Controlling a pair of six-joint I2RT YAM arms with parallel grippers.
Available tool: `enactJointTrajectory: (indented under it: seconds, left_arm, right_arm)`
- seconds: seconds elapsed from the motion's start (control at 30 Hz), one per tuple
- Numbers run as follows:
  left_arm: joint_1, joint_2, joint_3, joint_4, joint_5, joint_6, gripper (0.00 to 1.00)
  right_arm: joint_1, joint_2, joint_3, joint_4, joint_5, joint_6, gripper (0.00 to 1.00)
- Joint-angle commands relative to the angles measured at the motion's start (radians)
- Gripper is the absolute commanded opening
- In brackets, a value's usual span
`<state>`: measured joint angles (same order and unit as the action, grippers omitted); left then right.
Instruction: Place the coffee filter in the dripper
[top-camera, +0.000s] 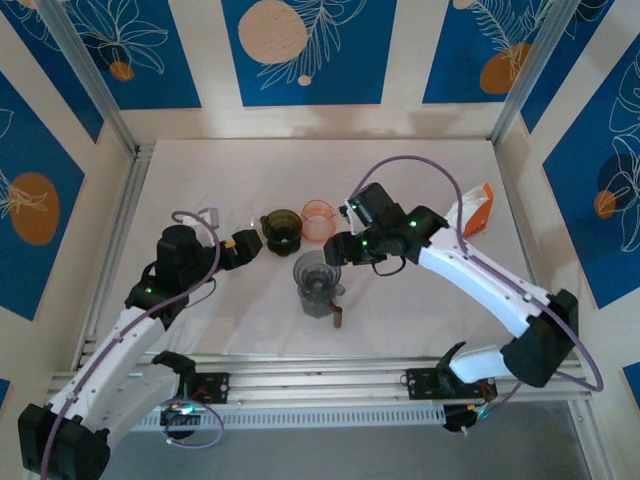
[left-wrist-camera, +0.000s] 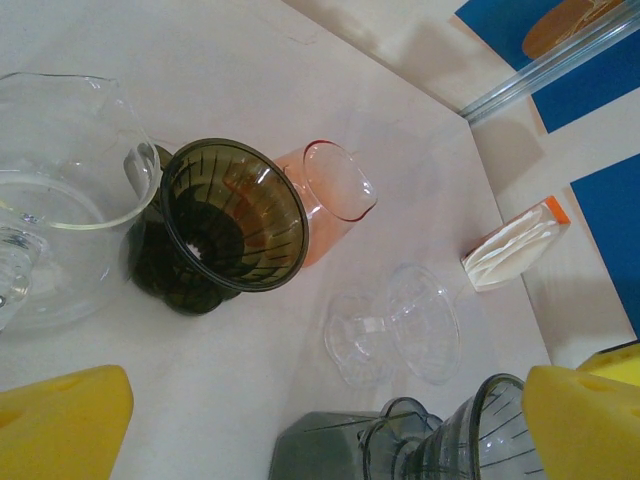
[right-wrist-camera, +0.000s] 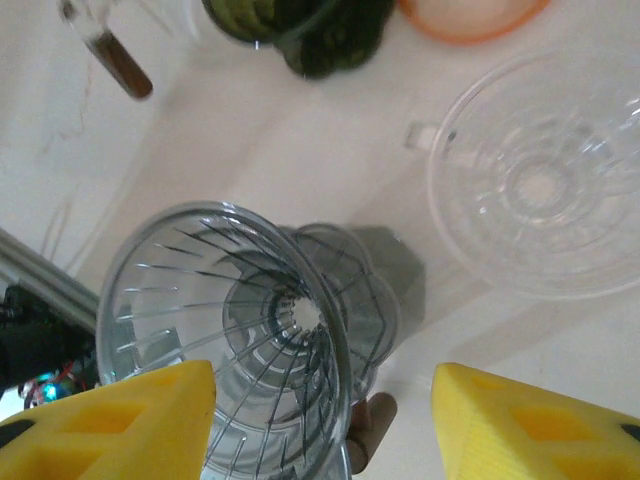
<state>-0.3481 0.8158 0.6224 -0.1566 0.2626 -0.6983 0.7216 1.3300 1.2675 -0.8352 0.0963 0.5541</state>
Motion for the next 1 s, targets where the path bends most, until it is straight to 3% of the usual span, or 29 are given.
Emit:
enactJointTrajectory:
  seconds: [0.0,0.1,0.2,0.3,0.4,0.5,0.63,0.97]
  left_arm:
    - [-0.005,0.002,0.002,0.024,0.013,0.001,1.00]
    - [-0.005,0.003,-0.005,0.038,0.014,-0.003,1.00]
    - [-0.005,0.001,-0.028,0.073,0.032,-0.011,1.00]
    - [-0.005,0.003,-0.056,0.102,0.046,-0.032,1.00]
    - [-0.005,0.011,-0.070,0.123,0.061,-0.040,1.00]
    - [-0.005,0.019,-0.071,0.126,0.072,-0.034,1.00]
    - [-0.005,0.025,-0.070,0.120,0.081,-0.021,1.00]
    - [-0.004,0.031,-0.081,0.120,0.074,-0.001,1.00]
  right_arm:
    - [-0.040,-0.089,-0.015,0.021,0.151,0.030,0.60]
    - [-0.148,-0.128,-0.029,0.040,0.214,0.046,0.60]
    - [-0.324,-0.140,-0.053,0.077,0.204,0.063,0.60]
    - [-0.501,-0.109,-0.081,0.123,0.185,0.089,0.60]
    - [-0.614,-0.039,-0.088,0.141,0.245,0.108,0.59]
    - [-0.692,0.037,-0.072,0.127,0.320,0.130,0.57]
    - [-0.797,0.104,-0.078,0.142,0.329,0.149,0.53]
    - [-0.879,0.244,-0.023,0.173,0.346,0.069,0.42]
